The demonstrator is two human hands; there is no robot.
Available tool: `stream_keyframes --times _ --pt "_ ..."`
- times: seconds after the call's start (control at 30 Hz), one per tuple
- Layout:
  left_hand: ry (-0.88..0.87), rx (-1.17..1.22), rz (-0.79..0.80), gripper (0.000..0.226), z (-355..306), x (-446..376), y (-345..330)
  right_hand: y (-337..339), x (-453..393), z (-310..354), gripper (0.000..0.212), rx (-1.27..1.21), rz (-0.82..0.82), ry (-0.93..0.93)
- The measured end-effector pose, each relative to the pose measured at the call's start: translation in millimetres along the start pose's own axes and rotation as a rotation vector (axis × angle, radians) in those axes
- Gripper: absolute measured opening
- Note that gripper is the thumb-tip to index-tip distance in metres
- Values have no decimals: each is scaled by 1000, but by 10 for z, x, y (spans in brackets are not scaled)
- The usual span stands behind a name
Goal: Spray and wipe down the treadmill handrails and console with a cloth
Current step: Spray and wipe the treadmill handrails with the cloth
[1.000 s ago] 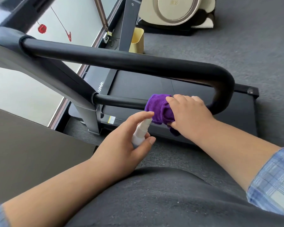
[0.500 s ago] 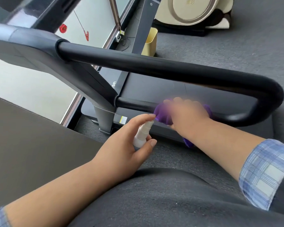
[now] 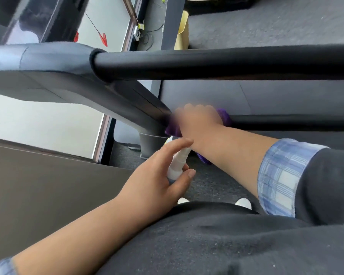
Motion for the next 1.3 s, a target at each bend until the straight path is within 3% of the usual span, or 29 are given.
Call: stream_keyframes --times 0.33,0.53,0.67,0.9,1.1,1.3 --pt "-196 15 130 56 39 -249 160 109 431 -613 58 -12 -72 -106" --pt "-156 -2 89 57 386 -158 379 80 355 -572 60 -51 -26 -77" --pt "-130 -27 73 59 533 -96 472 106 256 -322 60 -49 -83 -1" --pt "-182 0 141 57 274 -175 299 41 89 36 46 -50 -112 -38" --pt "-242 39 188 54 -103 -305 42 143 476 -512 45 -83 -87 -105" --pt "-209 27 108 56 -361 -374 -113 186 989 -1370 49 -43 -78 -163"
Point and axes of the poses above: each hand's wrist, its own x-axis away from the middle knuckle, its own y-axis out of the back of the hand, z = x × y, the point moved 6 cm from there along -x, towards the middle knuckle, and after that the axes turned 5 degrees about -z, right-handed, at the moved point
